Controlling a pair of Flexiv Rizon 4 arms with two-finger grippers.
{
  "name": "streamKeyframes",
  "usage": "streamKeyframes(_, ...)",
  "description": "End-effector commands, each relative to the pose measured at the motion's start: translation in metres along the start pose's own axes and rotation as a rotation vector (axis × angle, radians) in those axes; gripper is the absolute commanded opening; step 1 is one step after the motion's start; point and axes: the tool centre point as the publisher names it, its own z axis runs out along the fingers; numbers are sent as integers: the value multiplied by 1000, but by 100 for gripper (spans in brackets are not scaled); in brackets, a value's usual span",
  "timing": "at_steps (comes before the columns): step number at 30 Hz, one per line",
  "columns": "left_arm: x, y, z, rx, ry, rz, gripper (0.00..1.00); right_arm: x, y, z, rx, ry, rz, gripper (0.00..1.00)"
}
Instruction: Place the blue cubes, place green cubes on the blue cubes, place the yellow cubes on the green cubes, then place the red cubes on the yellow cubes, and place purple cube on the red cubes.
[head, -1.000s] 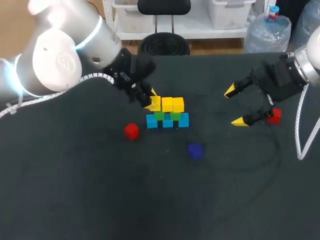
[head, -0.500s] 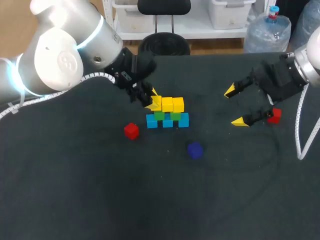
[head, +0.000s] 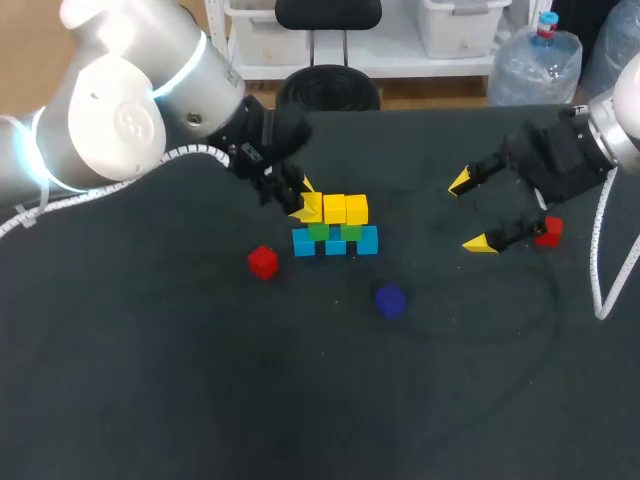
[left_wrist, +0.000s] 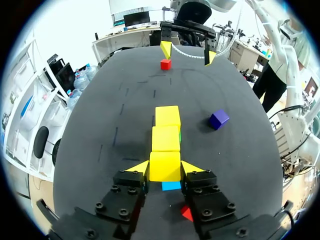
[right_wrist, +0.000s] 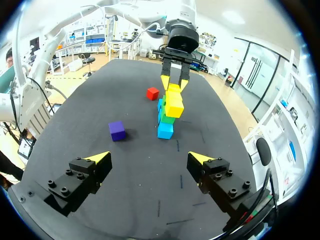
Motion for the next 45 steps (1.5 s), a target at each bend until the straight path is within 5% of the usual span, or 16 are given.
streamKeyframes(1, 0, 2, 1, 5, 1, -2, 0, 0, -1, 0, 0, -2, -1, 100)
streamKeyframes(45, 1, 2, 5, 12, 3, -11, 0, 0, -1, 0, 0, -2, -1, 100)
